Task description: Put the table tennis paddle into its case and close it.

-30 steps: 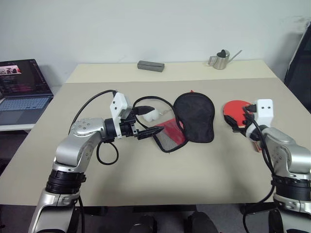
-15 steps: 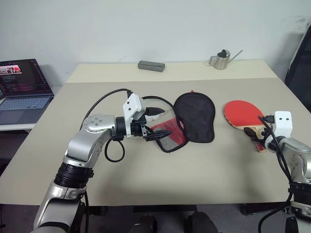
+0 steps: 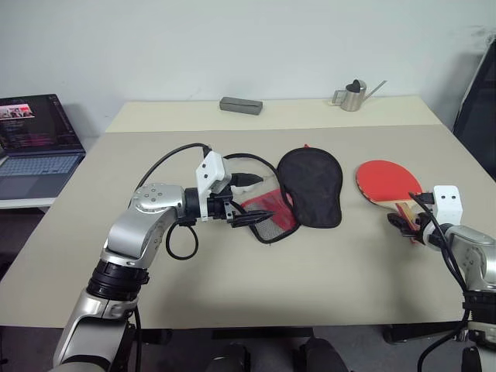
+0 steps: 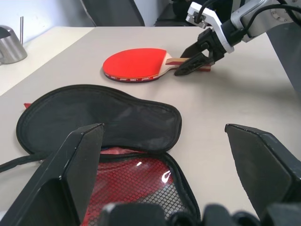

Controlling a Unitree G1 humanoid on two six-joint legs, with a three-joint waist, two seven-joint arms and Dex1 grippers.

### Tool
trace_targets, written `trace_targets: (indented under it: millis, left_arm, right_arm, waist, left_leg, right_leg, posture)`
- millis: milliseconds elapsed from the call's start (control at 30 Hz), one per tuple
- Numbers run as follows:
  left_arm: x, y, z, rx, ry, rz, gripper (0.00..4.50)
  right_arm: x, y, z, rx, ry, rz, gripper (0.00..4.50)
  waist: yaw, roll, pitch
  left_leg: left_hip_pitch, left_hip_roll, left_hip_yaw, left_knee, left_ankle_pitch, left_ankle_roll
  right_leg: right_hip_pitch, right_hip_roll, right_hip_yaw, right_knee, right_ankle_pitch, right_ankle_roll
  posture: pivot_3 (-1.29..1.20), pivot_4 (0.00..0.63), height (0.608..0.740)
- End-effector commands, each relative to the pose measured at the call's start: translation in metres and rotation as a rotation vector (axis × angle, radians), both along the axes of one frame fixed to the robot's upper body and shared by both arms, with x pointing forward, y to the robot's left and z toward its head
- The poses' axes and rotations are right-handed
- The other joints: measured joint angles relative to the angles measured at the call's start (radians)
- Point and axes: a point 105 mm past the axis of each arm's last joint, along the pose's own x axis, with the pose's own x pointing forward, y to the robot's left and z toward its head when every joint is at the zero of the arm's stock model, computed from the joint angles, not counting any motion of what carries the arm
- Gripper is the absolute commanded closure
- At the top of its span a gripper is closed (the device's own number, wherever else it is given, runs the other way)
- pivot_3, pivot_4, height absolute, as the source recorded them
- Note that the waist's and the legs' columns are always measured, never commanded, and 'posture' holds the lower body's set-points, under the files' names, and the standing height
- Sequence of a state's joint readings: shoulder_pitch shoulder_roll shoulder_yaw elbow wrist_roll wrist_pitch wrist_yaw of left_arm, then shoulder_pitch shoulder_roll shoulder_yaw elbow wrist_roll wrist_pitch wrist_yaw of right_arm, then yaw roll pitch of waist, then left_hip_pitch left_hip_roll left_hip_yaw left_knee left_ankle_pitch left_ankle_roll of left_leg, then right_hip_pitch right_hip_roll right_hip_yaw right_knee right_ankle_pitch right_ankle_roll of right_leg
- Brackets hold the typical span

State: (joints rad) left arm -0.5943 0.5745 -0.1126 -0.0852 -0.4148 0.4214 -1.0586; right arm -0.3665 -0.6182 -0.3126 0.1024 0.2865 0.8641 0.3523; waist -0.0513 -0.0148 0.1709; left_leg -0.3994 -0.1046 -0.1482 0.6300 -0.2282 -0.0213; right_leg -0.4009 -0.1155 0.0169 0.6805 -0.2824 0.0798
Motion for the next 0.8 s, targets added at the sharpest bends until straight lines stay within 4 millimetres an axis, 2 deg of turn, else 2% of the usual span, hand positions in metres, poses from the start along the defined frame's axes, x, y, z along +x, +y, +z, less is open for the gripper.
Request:
trace_targets:
  millis: [33, 67, 167, 400, 467, 633, 800]
  left_arm:
    - [-0.001, 0.002, 0.011, -0.013, -0.053, -0.001, 0.00]
    - [-0.001, 0.002, 0.011, -0.013, -0.053, -0.001, 0.00]
    - [-0.001, 0.003, 0.010, -0.011, -0.053, 0.003, 0.00]
    - [-0.002, 0.007, 0.010, -0.006, -0.054, 0.013, 0.00]
    - [0.000, 0.009, 0.010, -0.007, -0.057, 0.024, 0.00]
    - [0.009, 0.032, 0.015, -0.013, -0.067, 0.112, 0.00]
    - [0.018, 0.060, 0.017, 0.001, -0.076, 0.212, 0.00]
  right_arm:
    - [0.005, -0.002, 0.002, -0.053, -0.014, 0.008, 0.01]
    - [0.005, -0.002, 0.001, -0.062, -0.010, 0.009, 0.01]
    - [0.005, -0.002, -0.004, -0.092, 0.010, 0.013, 0.60]
    - [0.007, 0.001, -0.005, -0.114, 0.015, 0.025, 2.90]
    - [0.007, 0.001, -0.004, -0.114, 0.014, 0.023, 3.42]
    - [0.012, -0.001, 0.008, -0.101, -0.031, 0.000, 3.42]
    - [0.021, 0.006, 0.037, -0.109, -0.121, 0.017, 3.42]
  waist:
    - [0.000, -0.002, 0.000]
    - [-0.001, -0.002, 0.000]
    - [0.000, -0.003, 0.001]
    - [0.003, -0.004, 0.000]
    - [0.003, -0.004, 0.000]
    - [0.003, -0.004, 0.000]
    - [0.003, -0.003, 0.001]
  left_leg:
    - [0.001, 0.000, 0.000, 0.000, 0.000, 0.000]
    - [0.002, 0.000, 0.000, 0.000, 0.000, 0.000]
    - [0.006, 0.000, 0.000, 0.001, 0.000, 0.000]
    - [0.009, 0.006, 0.000, 0.001, 0.000, 0.000]
    - [0.009, 0.009, 0.000, 0.001, 0.000, 0.000]
    - [0.009, 0.010, 0.001, 0.001, 0.000, 0.000]
    - [0.009, 0.010, 0.002, 0.000, 0.000, 0.000]
  right_leg:
    - [0.001, 0.000, 0.000, 0.000, 0.000, 0.000]
    - [0.002, 0.000, 0.000, -0.001, 0.000, 0.001]
    - [0.008, 0.000, -0.001, -0.002, 0.001, 0.001]
    - [0.013, 0.006, -0.001, -0.008, 0.003, 0.003]
    - [0.013, 0.008, -0.001, -0.008, 0.005, 0.000]
    - [0.013, 0.009, 0.000, -0.008, 0.006, -0.001]
    - [0.012, 0.009, 0.000, -0.008, 0.006, -0.001]
  posture:
    - [0.00, 0.150, 0.740]
    - [0.00, 0.150, 0.740]
    - [0.00, 0.150, 0.740]
    - [0.00, 0.150, 0.740]
    - [0.00, 0.150, 0.740]
    - [0.00, 0.150, 0.740]
    - [0.00, 0.150, 0.740]
